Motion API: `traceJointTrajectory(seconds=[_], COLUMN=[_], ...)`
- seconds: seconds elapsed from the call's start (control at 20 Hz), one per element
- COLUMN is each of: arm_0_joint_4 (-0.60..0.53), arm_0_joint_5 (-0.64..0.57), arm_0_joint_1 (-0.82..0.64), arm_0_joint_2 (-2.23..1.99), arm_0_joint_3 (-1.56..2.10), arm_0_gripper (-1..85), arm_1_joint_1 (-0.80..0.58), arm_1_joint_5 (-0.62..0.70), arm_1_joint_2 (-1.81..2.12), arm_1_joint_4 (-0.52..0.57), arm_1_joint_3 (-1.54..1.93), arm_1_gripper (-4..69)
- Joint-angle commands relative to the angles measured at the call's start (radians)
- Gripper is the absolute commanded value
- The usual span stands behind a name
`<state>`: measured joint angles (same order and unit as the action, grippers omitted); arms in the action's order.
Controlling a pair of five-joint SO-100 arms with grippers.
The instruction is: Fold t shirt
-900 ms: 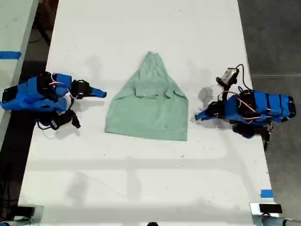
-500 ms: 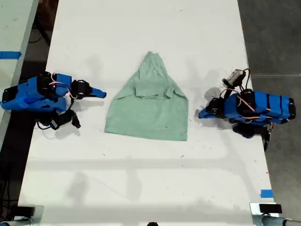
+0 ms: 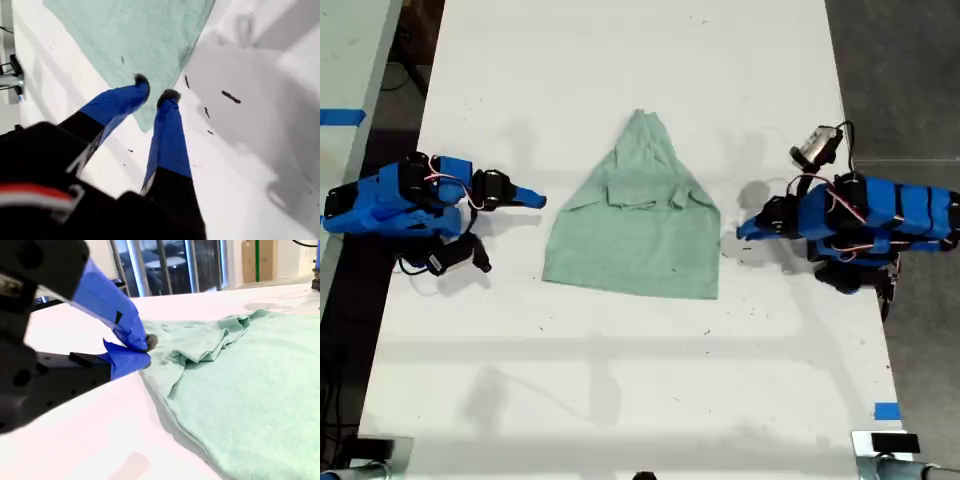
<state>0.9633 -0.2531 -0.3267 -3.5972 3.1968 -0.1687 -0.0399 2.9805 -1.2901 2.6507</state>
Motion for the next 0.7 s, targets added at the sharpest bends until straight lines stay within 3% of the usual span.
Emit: traceJointTrajectory(seconds=[0.0,0.3,0.45,0.55,0.6,0.65], arm_0_joint_4=[0.000,0.002,0.002,0.003,0.003,0.005], arm_0_joint_5=[0.028,0.028,0.028,0.028,0.028,0.028], arm_0_joint_1=[-0.014,-0.012,-0.011,-0.011,-0.011,-0.009], arm_0_joint_2=[-0.008,-0.008,-0.008,-0.008,-0.008,-0.008], arm_0_joint_3=[0.008,0.008,0.008,0.008,0.008,0.006], arm_0_gripper=[-0.2,-0.2,-0.2,-0.2,-0.2,-0.2], arm_1_joint_1=[-0.008,-0.028,-0.046,-0.052,-0.048,-0.044], arm_1_joint_5=[0.041,0.091,0.163,0.222,0.201,0.150], arm_1_joint_2=[-0.259,-0.689,-0.904,-1.072,-1.097,-1.072], arm_1_joint_4=[0.132,0.307,0.334,0.276,0.213,0.158], arm_1_joint_3=[-0.146,-0.256,-0.339,-0.423,-0.451,-0.445], arm_1_gripper=[14.6,15.9,16.0,16.7,-0.4,-0.3])
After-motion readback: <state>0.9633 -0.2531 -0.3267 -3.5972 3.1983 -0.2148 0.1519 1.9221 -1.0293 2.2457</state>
